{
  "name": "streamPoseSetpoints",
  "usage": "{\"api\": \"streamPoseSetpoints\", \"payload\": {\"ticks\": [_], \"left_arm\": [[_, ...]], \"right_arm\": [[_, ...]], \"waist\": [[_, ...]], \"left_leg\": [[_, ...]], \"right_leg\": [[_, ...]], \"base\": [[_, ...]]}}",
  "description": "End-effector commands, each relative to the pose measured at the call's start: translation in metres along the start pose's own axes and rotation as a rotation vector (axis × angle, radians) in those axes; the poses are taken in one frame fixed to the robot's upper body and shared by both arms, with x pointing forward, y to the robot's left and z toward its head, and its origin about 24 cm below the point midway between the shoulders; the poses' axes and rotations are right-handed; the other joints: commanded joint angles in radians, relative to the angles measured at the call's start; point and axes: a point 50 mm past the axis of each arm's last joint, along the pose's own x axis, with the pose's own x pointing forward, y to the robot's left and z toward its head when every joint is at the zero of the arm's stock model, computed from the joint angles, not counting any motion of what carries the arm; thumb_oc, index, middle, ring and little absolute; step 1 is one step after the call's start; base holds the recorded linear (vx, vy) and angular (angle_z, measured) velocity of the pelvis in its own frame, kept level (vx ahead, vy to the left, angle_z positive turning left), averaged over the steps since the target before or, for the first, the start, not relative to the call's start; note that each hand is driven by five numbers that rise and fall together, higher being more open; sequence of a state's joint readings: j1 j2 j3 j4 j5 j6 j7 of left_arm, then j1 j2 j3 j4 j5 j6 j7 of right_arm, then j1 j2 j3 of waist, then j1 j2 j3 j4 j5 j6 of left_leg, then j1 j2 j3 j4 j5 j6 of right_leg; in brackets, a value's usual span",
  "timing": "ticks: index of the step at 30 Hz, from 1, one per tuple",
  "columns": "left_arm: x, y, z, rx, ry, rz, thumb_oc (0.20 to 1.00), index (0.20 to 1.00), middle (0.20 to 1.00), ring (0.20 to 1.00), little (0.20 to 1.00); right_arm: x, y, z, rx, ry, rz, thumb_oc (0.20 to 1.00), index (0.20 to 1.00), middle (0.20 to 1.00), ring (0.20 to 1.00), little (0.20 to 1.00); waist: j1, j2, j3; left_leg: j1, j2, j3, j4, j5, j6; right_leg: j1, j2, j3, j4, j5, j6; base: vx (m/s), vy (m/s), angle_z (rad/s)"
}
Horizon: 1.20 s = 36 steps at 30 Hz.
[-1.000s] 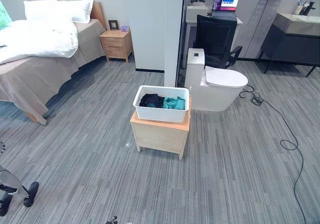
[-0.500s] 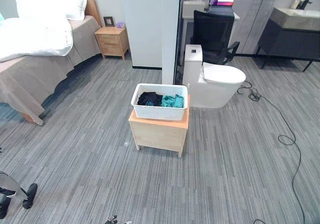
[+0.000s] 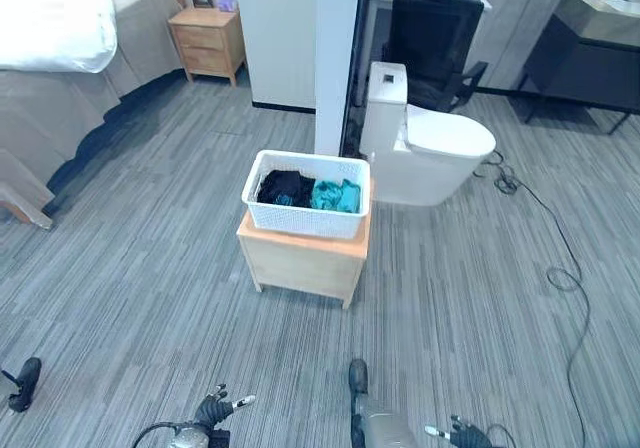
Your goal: Grab the laundry basket,head to the washer,open it,put in the laundry and shut it.
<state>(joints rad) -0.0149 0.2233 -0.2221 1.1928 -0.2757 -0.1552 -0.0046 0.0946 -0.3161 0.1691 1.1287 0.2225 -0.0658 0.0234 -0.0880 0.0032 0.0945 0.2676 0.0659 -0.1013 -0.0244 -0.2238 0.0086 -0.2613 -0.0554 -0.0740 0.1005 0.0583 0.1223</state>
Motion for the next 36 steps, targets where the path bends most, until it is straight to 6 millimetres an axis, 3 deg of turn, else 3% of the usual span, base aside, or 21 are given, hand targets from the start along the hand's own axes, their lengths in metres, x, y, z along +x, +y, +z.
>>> {"api": "streamPoseSetpoints", "payload": {"ticks": [1,2,4,5,8,10,12,14,19,22,26,27,29,32,33,34,36], "left_arm": [[0.003,0.011,0.019,0.028,-0.068,0.036,1.0,1.0,1.0,1.0,1.0],[0.003,0.012,0.019,-0.012,-0.069,0.04,1.0,1.0,1.0,1.0,1.0],[0.003,0.016,0.022,-0.03,-0.079,0.057,1.0,1.0,1.0,1.0,1.0],[0.003,0.015,0.023,-0.035,-0.086,0.057,1.0,1.0,1.0,1.0,1.0],[0.003,0.014,0.03,-0.041,-0.122,0.062,1.0,1.0,1.0,1.0,1.0],[0.002,0.015,0.034,-0.065,-0.152,0.068,1.0,1.0,1.0,1.0,1.0],[0.0,0.02,0.036,-0.104,-0.17,0.087,1.0,1.0,1.0,1.0,1.0],[-0.002,0.025,0.032,-0.14,-0.172,0.104,1.0,1.0,1.0,1.0,1.0],[-0.008,0.035,0.013,-0.114,-0.122,0.121,1.0,1.0,1.0,1.0,1.0],[-0.015,0.048,0.021,-0.108,-0.189,0.145,1.0,1.0,1.0,1.0,1.0],[-0.042,0.065,0.077,-0.006,-0.474,0.178,1.0,1.0,1.0,1.0,1.0],[-0.043,0.065,0.077,-0.006,-0.471,0.178,1.0,1.0,1.0,1.0,1.0],[-0.074,0.069,0.148,0.17,-0.737,0.195,1.0,1.0,1.0,1.0,1.0],[-0.093,0.067,0.197,0.231,-0.894,0.167,1.0,1.0,1.0,1.0,1.0],[-0.101,0.061,0.237,0.258,-0.99,0.172,1.0,1.0,1.0,1.0,1.0],[-0.106,0.057,0.259,0.292,-1.032,0.187,1.0,1.0,1.0,1.0,1.0],[-0.109,0.052,0.279,0.325,-1.058,0.199,1.0,1.0,1.0,1.0,1.0]], "right_arm": [[0.0,-0.019,0.01,0.023,-0.037,-0.058,1.0,1.0,1.0,1.0,1.0],[0.001,-0.018,0.008,0.039,-0.029,-0.063,1.0,1.0,1.0,1.0,1.0],[0.003,-0.011,0.016,0.031,-0.051,-0.047,1.0,1.0,1.0,1.0,1.0],[0.003,-0.011,0.02,0.026,-0.067,-0.045,1.0,1.0,1.0,1.0,1.0],[0.002,-0.01,0.036,0.046,-0.15,-0.04,1.0,1.0,1.0,1.0,1.0],[-0.001,-0.014,0.05,0.046,-0.219,-0.047,1.0,1.0,1.0,1.0,1.0],[-0.004,-0.019,0.064,0.05,-0.289,-0.062,1.0,1.0,1.0,1.0,1.0],[-0.01,-0.022,0.079,0.04,-0.37,-0.065,1.0,1.0,1.0,1.0,1.0],[-0.028,-0.032,0.094,0.042,-0.503,-0.079,1.0,1.0,1.0,1.0,1.0],[-0.04,-0.038,0.099,0.065,-0.562,-0.082,1.0,1.0,1.0,1.0,1.0],[-0.058,-0.055,0.119,0.006,-0.651,-0.124,1.0,1.0,1.0,1.0,1.0],[-0.058,-0.055,0.118,0.005,-0.649,-0.124,1.0,1.0,1.0,1.0,1.0],[-0.072,-0.068,0.152,-0.113,-0.719,-0.184,1.0,1.0,1.0,1.0,1.0],[-0.085,-0.073,0.191,-0.299,-0.791,-0.278,1.0,1.0,1.0,1.0,1.0],[-0.088,-0.07,0.218,-0.345,-0.832,-0.308,1.0,1.0,1.0,1.0,1.0],[-0.089,-0.065,0.231,-0.349,-0.855,-0.307,1.0,1.0,1.0,1.0,1.0],[-0.09,-0.06,0.243,-0.352,-0.872,-0.308,1.0,1.0,1.0,1.0,1.0]], "waist": [[-0.01,-0.021,-0.027],[0.008,-0.037,-0.012],[0.049,-0.058,0.017],[0.056,-0.066,0.022],[0.069,-0.088,0.038],[0.077,-0.086,0.038],[0.088,-0.076,0.042],[0.092,-0.064,0.045],[0.09,-0.036,0.021],[0.092,-0.03,0.01],[0.099,-0.018,0.002],[0.098,-0.019,0.002],[0.102,-0.011,0.005],[0.107,-0.003,0.023],[0.108,-0.002,0.039],[0.108,-0.003,0.051],[0.106,-0.005,0.07]], "left_leg": [[0.003,-0.032,0.089,0.202,0.021,-0.045],[-0.196,0.033,0.147,0.575,0.173,-0.065],[-0.327,0.064,0.152,0.804,0.243,-0.046],[-0.357,0.076,0.165,0.795,0.236,-0.038],[-0.379,0.13,0.206,0.524,0.207,-0.044],[-0.365,0.146,0.201,0.277,0.25,-0.069],[-0.377,0.162,0.141,0.131,0.32,-0.097],[-0.35,0.172,0.102,0.062,0.337,-0.113],[-0.287,0.162,0.134,0.035,0.315,-0.129],[-0.259,0.141,0.154,0.025,0.298,-0.128],[-0.229,0.115,0.166,-0.012,0.279,-0.118],[-0.227,0.115,0.167,-0.013,0.279,-0.117],[-0.232,0.099,0.172,-0.051,0.272,-0.106],[-0.263,0.09,0.164,-0.056,0.265,-0.098],[-0.298,0.086,0.159,-0.052,0.267,-0.093],[-0.316,0.084,0.155,-0.049,0.269,-0.091],[-0.34,0.083,0.152,-0.043,0.271,-0.09]], "right_leg": [[0.004,0.015,0.011,-0.005,0.045,-0.015],[0.078,0.029,-0.022,-0.014,0.014,-0.07],[0.16,0.064,-0.013,-0.055,-0.028,-0.119],[0.182,0.061,-0.016,-0.066,-0.037,-0.121],[0.243,0.033,-0.013,-0.091,-0.064,-0.104],[0.262,0.024,-0.004,-0.094,-0.082,-0.095],[0.282,0.032,0.004,-0.091,-0.102,-0.09],[0.309,0.041,0.018,-0.081,-0.125,-0.087],[0.338,0.026,0.032,-0.066,-0.148,-0.076],[0.359,-0.001,0.033,-0.079,-0.145,-0.062],[0.37,-0.03,0.037,-0.107,-0.134,-0.044],[0.371,-0.031,0.037,-0.108,-0.134,-0.044],[0.351,-0.051,0.035,-0.138,-0.113,-0.03],[0.311,-0.062,0.033,-0.148,-0.094,-0.019],[0.279,-0.067,0.031,-0.15,-0.08,-0.016],[0.262,-0.069,0.033,-0.149,-0.072,-0.014],[0.24,-0.071,0.035,-0.146,-0.065,-0.012]], "base": [[0.26,-0.323,0.96],[0.23,-0.358,0.75],[0.38,-0.44,-0.04],[0.4,-0.282,-0.68],[0.26,-0.035,-0.18],[0.22,0.077,-0.02],[0.21,0.087,-0.25],[0.23,0.083,-0.33],[0.22,0.124,-0.41],[0.15,0.116,-0.06],[0.11,0.122,-0.19],[0.06,0.129,0.1],[0.01,0.158,0.02],[-0.11,0.099,0.0],[-0.21,0.087,0.06],[-0.16,0.06,0.07],[-0.14,0.033,0.04]]}}
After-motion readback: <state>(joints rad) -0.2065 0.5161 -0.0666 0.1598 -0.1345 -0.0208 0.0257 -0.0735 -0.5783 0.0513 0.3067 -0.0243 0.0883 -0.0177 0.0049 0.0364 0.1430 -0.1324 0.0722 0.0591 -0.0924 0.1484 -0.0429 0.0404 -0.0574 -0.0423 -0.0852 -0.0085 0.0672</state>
